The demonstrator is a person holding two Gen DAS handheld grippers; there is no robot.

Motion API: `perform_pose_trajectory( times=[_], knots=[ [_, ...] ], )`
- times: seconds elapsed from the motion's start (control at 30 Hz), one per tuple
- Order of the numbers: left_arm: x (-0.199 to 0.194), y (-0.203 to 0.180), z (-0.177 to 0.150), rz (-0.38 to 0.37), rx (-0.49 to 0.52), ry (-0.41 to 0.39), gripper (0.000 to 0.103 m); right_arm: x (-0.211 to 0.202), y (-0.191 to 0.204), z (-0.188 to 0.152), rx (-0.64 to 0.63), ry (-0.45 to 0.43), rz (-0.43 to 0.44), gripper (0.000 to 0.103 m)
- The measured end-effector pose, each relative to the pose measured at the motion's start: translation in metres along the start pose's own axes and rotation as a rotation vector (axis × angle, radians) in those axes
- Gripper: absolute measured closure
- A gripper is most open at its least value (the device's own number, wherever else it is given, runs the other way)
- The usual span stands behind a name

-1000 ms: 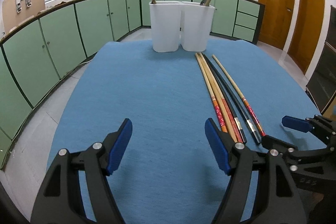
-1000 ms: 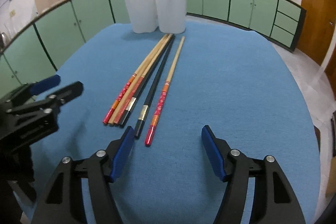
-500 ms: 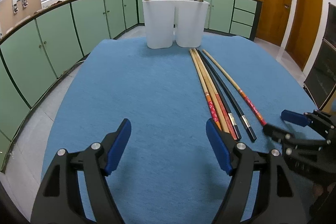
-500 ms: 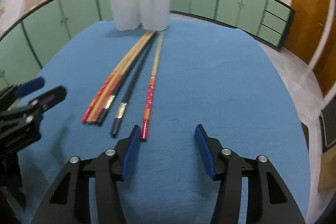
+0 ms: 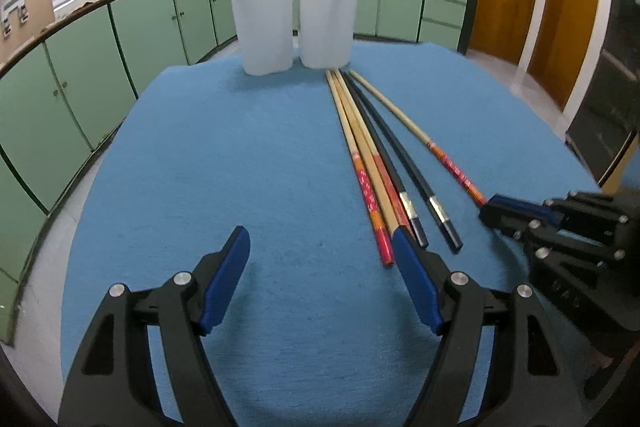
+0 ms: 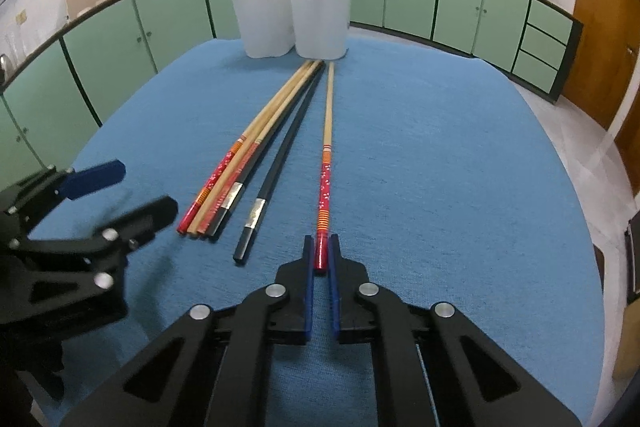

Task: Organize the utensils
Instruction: 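Grasp a red-patterned chopstick with the right tool while the left grasps another, then lift both chopsticks and lower them into the white holder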

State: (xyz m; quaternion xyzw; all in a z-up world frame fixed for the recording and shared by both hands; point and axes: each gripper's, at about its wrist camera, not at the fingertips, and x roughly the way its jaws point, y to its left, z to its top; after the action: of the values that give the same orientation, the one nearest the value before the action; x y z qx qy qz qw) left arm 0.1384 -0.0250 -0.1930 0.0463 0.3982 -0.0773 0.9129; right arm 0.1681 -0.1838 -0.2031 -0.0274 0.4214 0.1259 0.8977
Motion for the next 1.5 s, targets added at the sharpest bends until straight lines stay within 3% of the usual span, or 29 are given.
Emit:
perform_pose_trajectory(
  times=[0.23, 0.37, 0.67, 0.77, 0.83, 0.87, 1.13, 1.5],
  knots=[
    [0.015, -0.005, 0.000, 0.016, 0.018, 0.075, 0.030, -0.001, -0.007, -0.002, 0.021, -0.002, 0.008, 0.097],
    [0.016, 0.000, 0.002, 0.017, -0.004, 0.080, 0.031, -0.001, -0.008, -0.002, 0.022, -0.003, 0.003, 0.097],
    [0.012, 0.000, 0.002, 0.022, -0.030, 0.067, 0.058, 0.000, -0.005, -0.002, 0.013, -0.002, -0.002, 0.096],
    [0.012, -0.003, 0.002, -0.002, -0.022, 0.062, 0.075, 0.001, -0.010, -0.002, 0.027, -0.001, 0.017, 0.096],
    [0.011, -0.007, 0.001, -0.009, -0.010, 0.059, 0.094, 0.001, -0.010, -0.001, 0.027, -0.002, 0.018, 0.096],
    [0.011, -0.008, 0.001, -0.011, -0.006, 0.059, 0.097, 0.001, -0.009, -0.001, 0.025, -0.002, 0.016, 0.097],
    [-0.001, 0.001, 0.004, -0.035, -0.036, 0.034, 0.098, -0.012, -0.011, 0.003, 0.021, -0.016, 0.018, 0.097],
    [-0.083, 0.012, 0.049, -0.014, -0.014, -0.159, 0.098, -0.084, -0.024, 0.046, -0.027, -0.188, -0.007, 0.097]
  ],
)
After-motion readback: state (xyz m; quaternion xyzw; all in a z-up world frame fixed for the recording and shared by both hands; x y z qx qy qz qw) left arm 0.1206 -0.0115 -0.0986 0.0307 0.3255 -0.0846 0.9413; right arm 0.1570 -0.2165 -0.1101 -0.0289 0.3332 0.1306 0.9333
